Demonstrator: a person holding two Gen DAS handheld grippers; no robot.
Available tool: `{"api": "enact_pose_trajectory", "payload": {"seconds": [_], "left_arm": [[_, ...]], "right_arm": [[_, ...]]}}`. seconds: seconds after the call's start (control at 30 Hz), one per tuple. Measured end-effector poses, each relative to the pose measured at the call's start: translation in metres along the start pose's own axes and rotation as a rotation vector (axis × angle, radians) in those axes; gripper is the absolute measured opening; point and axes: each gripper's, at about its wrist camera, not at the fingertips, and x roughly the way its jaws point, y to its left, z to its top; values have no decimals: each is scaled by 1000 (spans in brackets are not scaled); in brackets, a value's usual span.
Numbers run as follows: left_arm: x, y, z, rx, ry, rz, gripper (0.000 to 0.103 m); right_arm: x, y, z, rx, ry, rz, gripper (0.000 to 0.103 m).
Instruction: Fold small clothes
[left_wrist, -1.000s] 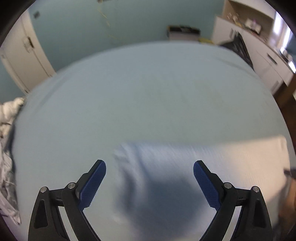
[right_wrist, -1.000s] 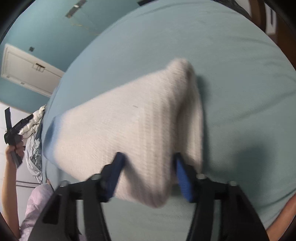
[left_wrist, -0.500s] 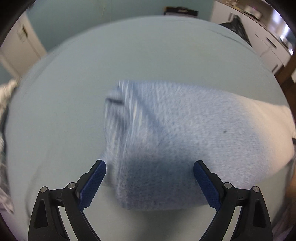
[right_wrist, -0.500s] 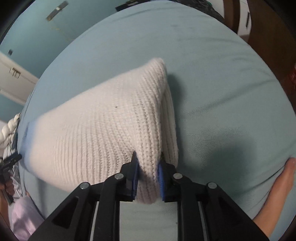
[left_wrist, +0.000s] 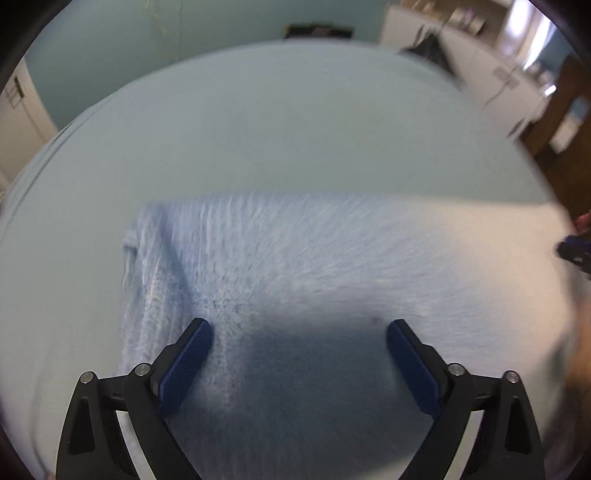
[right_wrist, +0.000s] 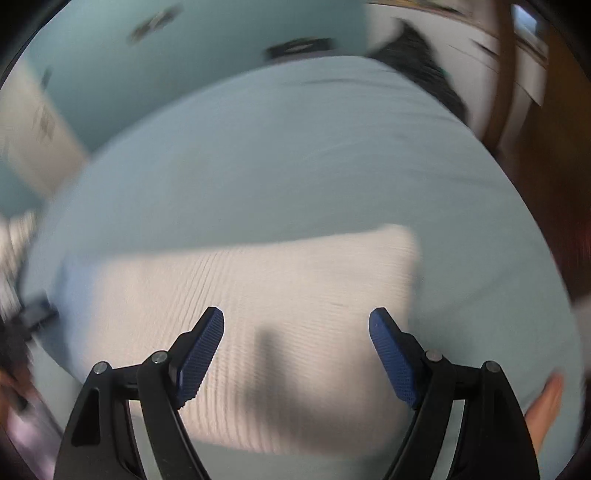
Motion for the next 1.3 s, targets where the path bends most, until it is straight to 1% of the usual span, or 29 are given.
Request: {"api": "enact_pose_trajectory", "payload": {"seconds": [0.07, 0.1, 0.13, 0.17, 0.2, 0.27, 0.3, 0.33, 0.37, 0.4, 0.47, 0.53, 0.57, 0.63, 0.67, 0.73, 0.8, 0.83, 0.87, 0.9, 0.93, 0.97, 1.0, 1.03, 1.07, 1.1, 1.13, 1.17, 1.3], "left_arm": [[6, 8, -4, -32, -33, -7, 103], [7, 13, -6, -37, -46, -2, 103], [9, 8, -4, -29, -47, 4, 103], [8, 12, -4, -23, -52, 12, 103], [7, 18, -4, -30, -60, 20, 103], [3, 26, 10, -70, -77, 36, 103], [-3, 37, 11, -98, -90, 38, 101], [-11, 47, 13, -117, -114, 39, 96], [-17, 63, 15, -129, -136, 58, 96], [-26, 79, 12, -144, -159, 83, 96], [-41, 111, 8, -177, -180, 28, 96], [-51, 140, -1, -195, -172, -61, 96], [-52, 149, -5, -188, -168, -81, 96], [-51, 150, -10, -136, -150, -109, 96], [-50, 145, -15, -108, -142, -129, 96], [-47, 141, -21, -57, -108, -208, 96], [-36, 134, -24, -40, -58, -249, 96], [-23, 134, -24, -37, -23, -246, 96], [-12, 133, -24, -41, 13, -228, 96], [-11, 131, -25, -54, 27, -233, 95], [-11, 131, -28, -79, 28, -245, 92], [-8, 131, -26, -106, 19, -245, 85], [-6, 136, -25, -137, 22, -247, 63], [-3, 142, -23, -181, 39, -269, 48], [-2, 149, -22, -239, 40, -285, 42], [3, 155, -23, -283, 34, -301, 32], [2, 162, -23, -328, 29, -320, 29], [-2, 164, -22, -343, 30, -323, 27], [-23, 151, -33, -339, -38, -266, 20]], "right_arm": [[21, 7, -8, -63, 38, -16, 79], [35, 12, -13, -89, 67, -20, 86], [42, 9, -16, -109, 66, -26, 92], [46, 12, -15, -124, 22, -15, 93], [46, 7, -14, -122, -7, 22, 93], [40, -8, -9, -80, -9, 51, 92], [33, -18, -7, -31, -28, 52, 92], [25, -25, -7, 21, -62, 58, 92], [11, -36, -7, 75, -100, 87, 92], [0, -41, -8, 99, -121, 86, 93], [-14, -42, -12, 107, -151, 33, 93], [-23, -45, -17, 78, -151, 18, 93], [-26, -46, -22, 71, -146, 15, 93], [-21, -58, -22, 76, -123, -2, 93], [-10, -51, -23, 81, -101, -3, 93], [3, -58, -26, 100, -55, 7, 93], [8, -58, -24, 131, -42, 22, 93], [15, -66, -17, 144, -42, 29, 93], [10, -62, -15, 154, -44, 38, 93], [7, -58, -17, 159, -43, 45, 93], [8, -56, -24, 159, -41, 49, 93], [7, -53, -23, 154, -39, 53, 93], [8, -51, -26, 148, -39, 53, 93], [8, -48, -28, 138, -39, 49, 93], [9, -45, -29, 123, -39, 43, 93], [9, -42, -31, 104, -40, 36, 93], [9, -38, -32, 88, -41, 30, 93], [9, -35, -33, 71, -43, 22, 93], [8, -23, -35, 46, -49, 12, 93]]}}
